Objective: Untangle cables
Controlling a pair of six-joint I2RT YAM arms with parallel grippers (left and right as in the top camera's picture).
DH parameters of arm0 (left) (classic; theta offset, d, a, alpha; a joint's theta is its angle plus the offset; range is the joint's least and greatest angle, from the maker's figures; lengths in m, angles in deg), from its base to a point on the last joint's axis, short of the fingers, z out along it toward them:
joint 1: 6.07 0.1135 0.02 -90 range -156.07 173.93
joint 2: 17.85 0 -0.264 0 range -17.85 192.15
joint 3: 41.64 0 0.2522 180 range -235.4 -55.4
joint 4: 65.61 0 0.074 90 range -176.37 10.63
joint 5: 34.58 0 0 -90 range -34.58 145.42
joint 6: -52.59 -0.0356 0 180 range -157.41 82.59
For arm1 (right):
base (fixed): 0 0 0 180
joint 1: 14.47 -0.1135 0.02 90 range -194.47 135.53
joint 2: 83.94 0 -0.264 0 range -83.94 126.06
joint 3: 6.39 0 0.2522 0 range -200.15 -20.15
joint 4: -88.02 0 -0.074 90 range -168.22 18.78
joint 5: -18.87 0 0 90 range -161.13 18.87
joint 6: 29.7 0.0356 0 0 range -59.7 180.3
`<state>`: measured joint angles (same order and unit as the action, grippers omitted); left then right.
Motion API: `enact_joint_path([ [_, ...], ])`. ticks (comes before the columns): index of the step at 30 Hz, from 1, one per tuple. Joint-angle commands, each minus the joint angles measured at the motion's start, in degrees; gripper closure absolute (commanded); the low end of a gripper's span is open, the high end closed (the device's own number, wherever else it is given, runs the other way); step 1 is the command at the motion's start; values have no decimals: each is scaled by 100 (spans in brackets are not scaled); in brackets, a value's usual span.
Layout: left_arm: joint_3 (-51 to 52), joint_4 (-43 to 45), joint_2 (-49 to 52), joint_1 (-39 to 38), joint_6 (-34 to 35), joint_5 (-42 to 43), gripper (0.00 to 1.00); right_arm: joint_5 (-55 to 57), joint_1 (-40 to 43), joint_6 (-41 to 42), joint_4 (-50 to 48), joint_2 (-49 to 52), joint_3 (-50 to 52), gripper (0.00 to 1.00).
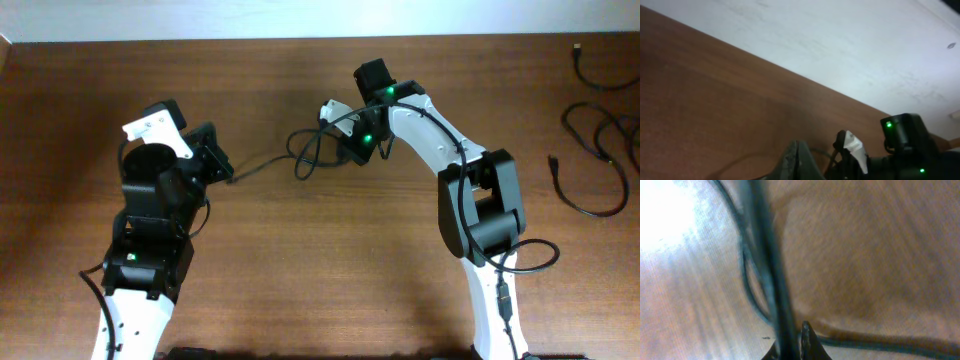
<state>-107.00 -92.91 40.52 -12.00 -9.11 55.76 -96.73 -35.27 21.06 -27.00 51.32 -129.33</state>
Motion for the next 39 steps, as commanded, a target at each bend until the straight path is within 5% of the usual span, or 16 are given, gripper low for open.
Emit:
enact_joint_path([
  [1, -85, -116, -15, 7, -98, -83, 100, -33, -52, 170, 1049, -719, -1003, 96],
  [5, -85, 129, 289, 4, -98, 1510, 100, 848, -61, 1867, 3403, -1416, -4280, 96],
  [9, -85, 2739, 1432, -90, 170, 5613, 94, 833, -57, 2396, 4454, -1707, -5630, 96],
  [11, -85, 4548, 2118, -308, 1294, 6507, 69, 831, -57, 2592, 4610, -1707, -5718, 96],
  [12, -85, 5062, 2369, -437, 1915, 6422, 69, 811, -61, 2627, 4607, -1707, -5718, 96],
  [13, -85, 5493, 2712, -555, 3703, 5897, 91, 811, -63, 2627, 4607, -1707, -5718, 96],
  [15, -85, 5584, 2970, -553, 5866, 5418, 75, 811, -63, 2627, 4607, -1707, -5718, 96],
  [16, -85, 6592, 3174, -555, 6940, 5178, 63, 811, -63, 2627, 4610, -1707, -5718, 96],
  [18, -85, 8041, 3327, -553, 7768, 4422, 52, 811, -63, 2627, 4607, -1705, -5718, 96],
  [20, -85, 8308, 3335, -584, 7757, 3639, 50, 811, -63, 2627, 4607, -1707, -5718, 96],
  [29, -85, 7442, 3464, -1294, 7753, 2990, 50, 813, -319, 2627, 4610, -1707, -5718, 96],
  [31, -85, 7871, 3464, -1292, 7755, 3003, 62, 815, -323, 2627, 4610, -1705, -5718, 96],
  [32, -85, 8056, 3464, -1292, 7753, 3003, 84, 824, -323, 2627, 4610, -1705, -5718, 96],
  [33, -85, 8081, 3464, -1292, 7753, 3023, 93, 831, -323, 2627, 4610, -1705, -5718, 96],
  [37, -85, 8076, 3464, -1272, 7661, 3163, 93, 833, -323, 2625, 4610, -1705, -5718, 96],
  [39, -85, 7987, 3464, -697, 7337, 4103, 100, 970, -317, 2627, 4610, -1705, -5718, 96],
])
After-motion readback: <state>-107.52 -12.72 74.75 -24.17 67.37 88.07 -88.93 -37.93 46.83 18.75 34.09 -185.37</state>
